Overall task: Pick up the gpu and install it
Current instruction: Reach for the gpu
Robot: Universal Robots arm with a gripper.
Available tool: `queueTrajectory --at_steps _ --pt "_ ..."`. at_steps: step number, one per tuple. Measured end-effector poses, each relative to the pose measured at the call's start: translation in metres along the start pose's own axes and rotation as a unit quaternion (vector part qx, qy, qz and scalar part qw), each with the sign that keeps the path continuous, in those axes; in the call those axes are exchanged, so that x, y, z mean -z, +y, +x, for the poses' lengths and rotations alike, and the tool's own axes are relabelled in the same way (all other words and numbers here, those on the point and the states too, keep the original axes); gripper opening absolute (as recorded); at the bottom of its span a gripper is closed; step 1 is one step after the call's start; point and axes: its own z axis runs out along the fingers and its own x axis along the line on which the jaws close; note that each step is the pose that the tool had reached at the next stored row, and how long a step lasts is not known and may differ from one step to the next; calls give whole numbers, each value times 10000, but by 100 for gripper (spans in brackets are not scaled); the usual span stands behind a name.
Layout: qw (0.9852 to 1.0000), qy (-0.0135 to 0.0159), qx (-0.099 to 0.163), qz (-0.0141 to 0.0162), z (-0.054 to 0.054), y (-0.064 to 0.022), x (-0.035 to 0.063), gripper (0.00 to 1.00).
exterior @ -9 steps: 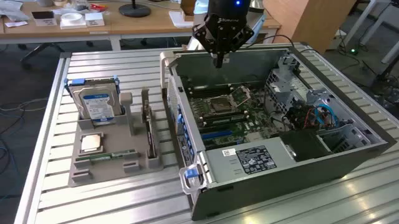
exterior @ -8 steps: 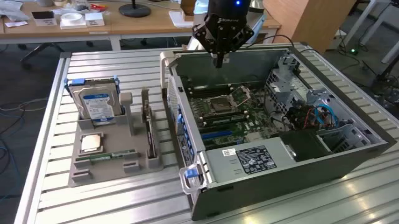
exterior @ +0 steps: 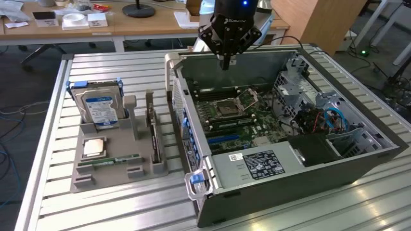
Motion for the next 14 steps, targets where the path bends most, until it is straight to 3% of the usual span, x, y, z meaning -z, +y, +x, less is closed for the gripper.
queueTrajectory --at_steps 14 --pt "10000 0 0 0 116 -9 3 11"
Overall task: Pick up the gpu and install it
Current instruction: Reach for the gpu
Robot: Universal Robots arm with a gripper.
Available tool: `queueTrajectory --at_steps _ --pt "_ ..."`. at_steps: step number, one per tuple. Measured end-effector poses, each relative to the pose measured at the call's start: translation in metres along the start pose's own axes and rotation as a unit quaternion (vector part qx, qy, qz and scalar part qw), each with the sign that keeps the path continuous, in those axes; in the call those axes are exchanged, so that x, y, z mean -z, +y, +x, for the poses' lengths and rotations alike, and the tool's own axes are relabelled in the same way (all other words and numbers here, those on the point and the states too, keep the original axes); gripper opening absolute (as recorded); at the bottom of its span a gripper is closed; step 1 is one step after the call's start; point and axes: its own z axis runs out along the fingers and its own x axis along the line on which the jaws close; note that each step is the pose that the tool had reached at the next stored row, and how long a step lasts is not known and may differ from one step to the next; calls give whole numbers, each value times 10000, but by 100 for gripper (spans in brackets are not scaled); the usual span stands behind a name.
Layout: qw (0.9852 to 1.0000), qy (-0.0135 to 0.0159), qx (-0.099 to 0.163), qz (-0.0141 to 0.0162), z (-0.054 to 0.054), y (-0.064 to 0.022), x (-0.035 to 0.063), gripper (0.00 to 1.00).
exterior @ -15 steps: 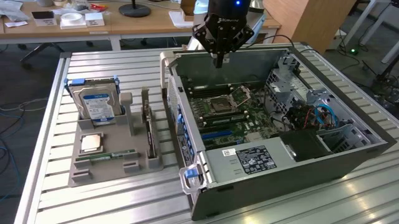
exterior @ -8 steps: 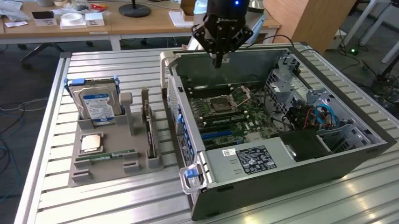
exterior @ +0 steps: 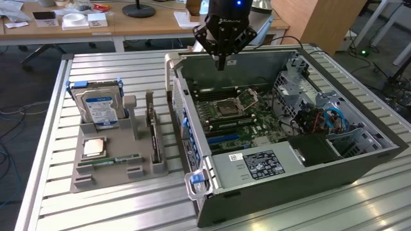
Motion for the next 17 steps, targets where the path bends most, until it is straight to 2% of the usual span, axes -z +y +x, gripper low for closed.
queueTrajectory --at_steps 17 --pt "10000 0 0 0 84 -6 2 11"
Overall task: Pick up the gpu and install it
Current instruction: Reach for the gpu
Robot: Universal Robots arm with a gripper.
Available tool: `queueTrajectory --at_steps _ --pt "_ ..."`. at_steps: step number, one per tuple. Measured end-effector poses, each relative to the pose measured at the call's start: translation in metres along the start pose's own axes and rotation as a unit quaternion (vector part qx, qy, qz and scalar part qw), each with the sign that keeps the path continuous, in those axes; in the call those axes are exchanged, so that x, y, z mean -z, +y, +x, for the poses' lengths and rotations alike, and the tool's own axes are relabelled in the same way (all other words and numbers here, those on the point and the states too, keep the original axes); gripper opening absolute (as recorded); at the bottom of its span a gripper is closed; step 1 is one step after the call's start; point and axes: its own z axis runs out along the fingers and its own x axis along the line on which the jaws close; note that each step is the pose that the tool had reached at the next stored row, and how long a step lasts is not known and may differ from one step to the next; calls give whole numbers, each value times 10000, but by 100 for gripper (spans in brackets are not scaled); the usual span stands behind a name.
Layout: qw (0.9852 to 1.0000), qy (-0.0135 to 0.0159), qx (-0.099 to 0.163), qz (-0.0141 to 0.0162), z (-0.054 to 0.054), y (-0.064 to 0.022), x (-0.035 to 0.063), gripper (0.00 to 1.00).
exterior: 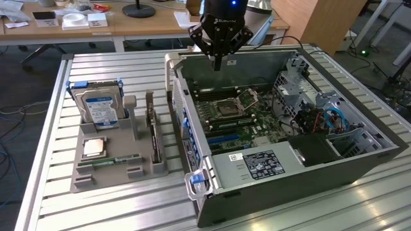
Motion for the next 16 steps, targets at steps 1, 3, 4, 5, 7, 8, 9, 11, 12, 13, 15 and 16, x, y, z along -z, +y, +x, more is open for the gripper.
queueTrajectory --at_steps 1,3,4,5,7,8,9,11,12,13,15,16 --pt "10000 0 0 0 6 0 0 11" --pt "10000 0 0 0 19 -1 1 11" --pt "10000 0 0 0 25 -2 1 11" --pt "10000 0 0 0 31 -2 1 11" --pt "10000 0 0 0 44 -3 2 11" --pt "10000 0 0 0 51 -4 2 11" --pt "10000 0 0 0 58 -4 2 11" --pt "10000 0 0 0 73 -5 2 11" --pt "10000 0 0 0 81 -6 2 11" --pt "10000 0 0 0 88 -7 3 11" --pt "10000 0 0 0 102 -8 3 11" --pt "10000 1 0 0 109 -8 3 11"
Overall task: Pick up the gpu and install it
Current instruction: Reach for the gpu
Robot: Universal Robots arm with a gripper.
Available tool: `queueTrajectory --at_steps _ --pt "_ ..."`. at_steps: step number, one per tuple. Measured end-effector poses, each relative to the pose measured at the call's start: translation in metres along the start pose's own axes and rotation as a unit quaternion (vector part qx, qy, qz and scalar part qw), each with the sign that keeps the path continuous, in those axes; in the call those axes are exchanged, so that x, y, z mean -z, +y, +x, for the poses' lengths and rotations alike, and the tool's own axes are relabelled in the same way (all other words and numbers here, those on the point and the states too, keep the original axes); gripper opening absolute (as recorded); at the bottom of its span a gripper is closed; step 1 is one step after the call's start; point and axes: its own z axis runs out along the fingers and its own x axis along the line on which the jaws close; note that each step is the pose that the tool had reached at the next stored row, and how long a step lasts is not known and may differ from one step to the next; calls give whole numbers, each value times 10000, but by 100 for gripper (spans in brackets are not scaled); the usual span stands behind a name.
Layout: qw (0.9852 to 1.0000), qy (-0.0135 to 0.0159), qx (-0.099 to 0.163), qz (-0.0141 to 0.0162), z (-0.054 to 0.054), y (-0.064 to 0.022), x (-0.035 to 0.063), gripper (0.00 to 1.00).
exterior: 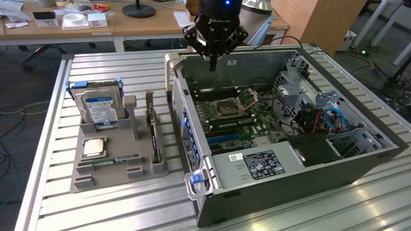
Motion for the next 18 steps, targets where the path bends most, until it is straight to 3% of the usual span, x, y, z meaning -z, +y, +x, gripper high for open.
queueTrajectory --at_steps 18 --pt "10000 0 0 0 177 -13 4 11"
